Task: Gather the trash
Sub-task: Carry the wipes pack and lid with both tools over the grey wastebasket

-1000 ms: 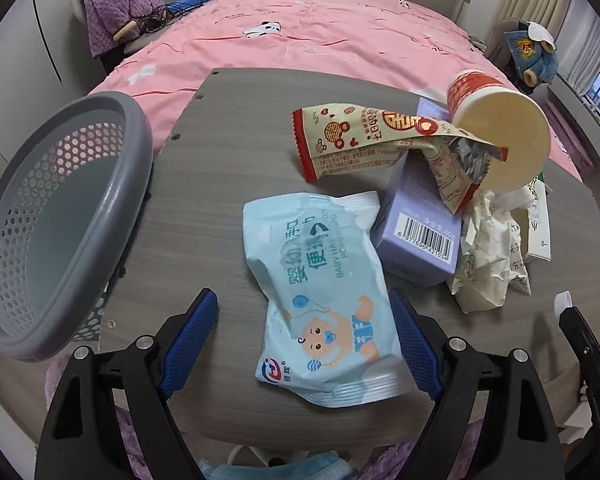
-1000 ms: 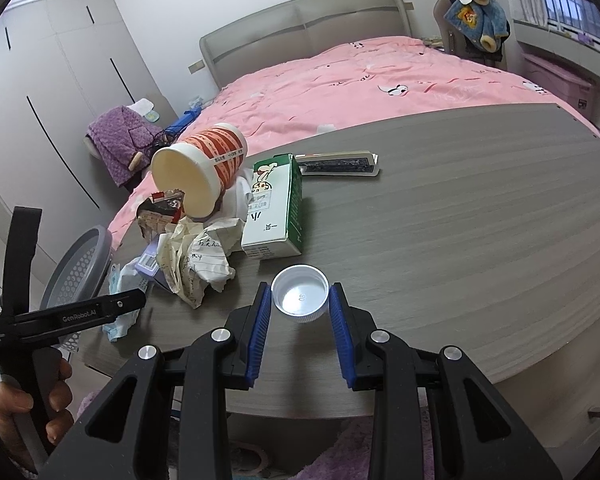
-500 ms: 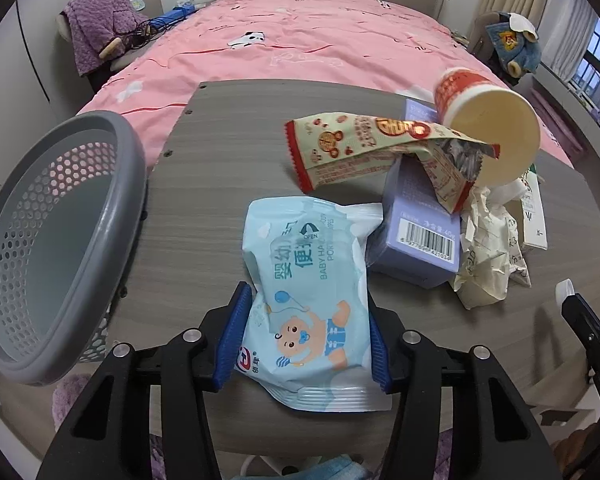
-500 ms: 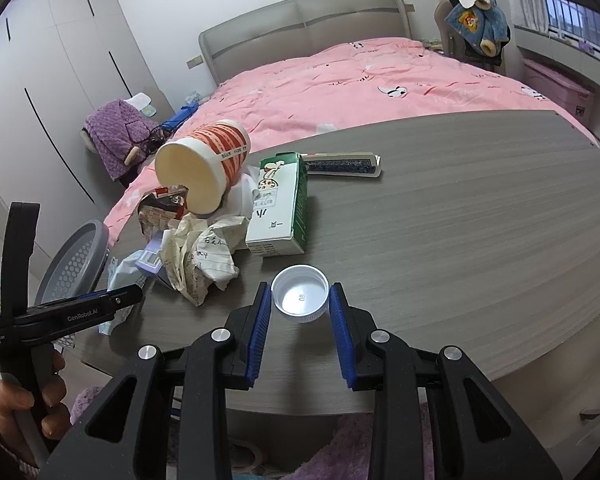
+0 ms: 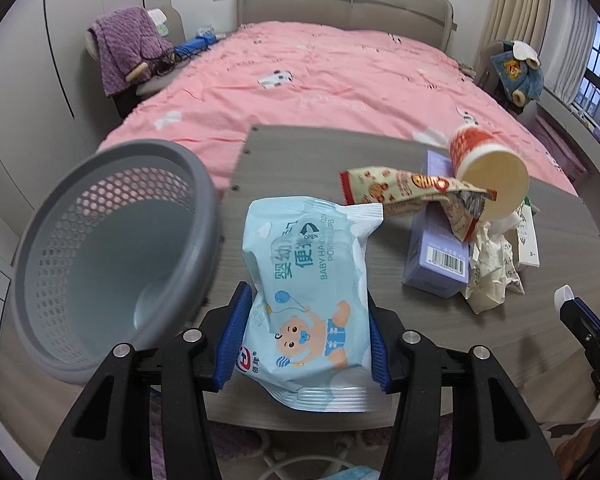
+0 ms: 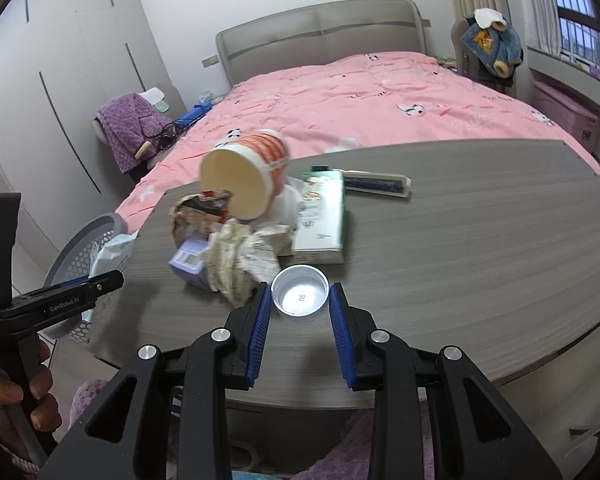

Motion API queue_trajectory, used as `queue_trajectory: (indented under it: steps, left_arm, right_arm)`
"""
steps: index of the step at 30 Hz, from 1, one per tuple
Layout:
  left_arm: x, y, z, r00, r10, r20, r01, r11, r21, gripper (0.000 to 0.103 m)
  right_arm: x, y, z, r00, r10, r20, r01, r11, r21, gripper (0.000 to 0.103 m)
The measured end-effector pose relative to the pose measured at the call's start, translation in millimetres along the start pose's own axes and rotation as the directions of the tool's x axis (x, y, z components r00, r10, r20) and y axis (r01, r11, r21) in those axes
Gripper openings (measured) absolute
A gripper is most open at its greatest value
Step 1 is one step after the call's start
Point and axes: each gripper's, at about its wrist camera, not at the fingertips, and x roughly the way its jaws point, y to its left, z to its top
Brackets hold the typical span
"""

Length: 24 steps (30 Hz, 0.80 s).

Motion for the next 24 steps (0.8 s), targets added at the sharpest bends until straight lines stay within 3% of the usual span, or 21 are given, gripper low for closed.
queue_trajectory:
  steps: [12, 24]
  left_arm:
    - [-38, 45, -3, 0.996, 0.013, 0.086, -0.009, 0.999, -0.042, 0.051]
    - [-43, 83, 4, 0.994, 0.023, 0.110, -0.016, 0.997, -0.072, 0.051]
  right_arm:
    - [4, 75, 8, 0.996, 0.089, -0.004, -0.089, 0.991, -0.099, 0.030]
    - [16, 134, 22, 0.988, 0.151, -0.019, -0.151, 0.972, -0.181, 0.030]
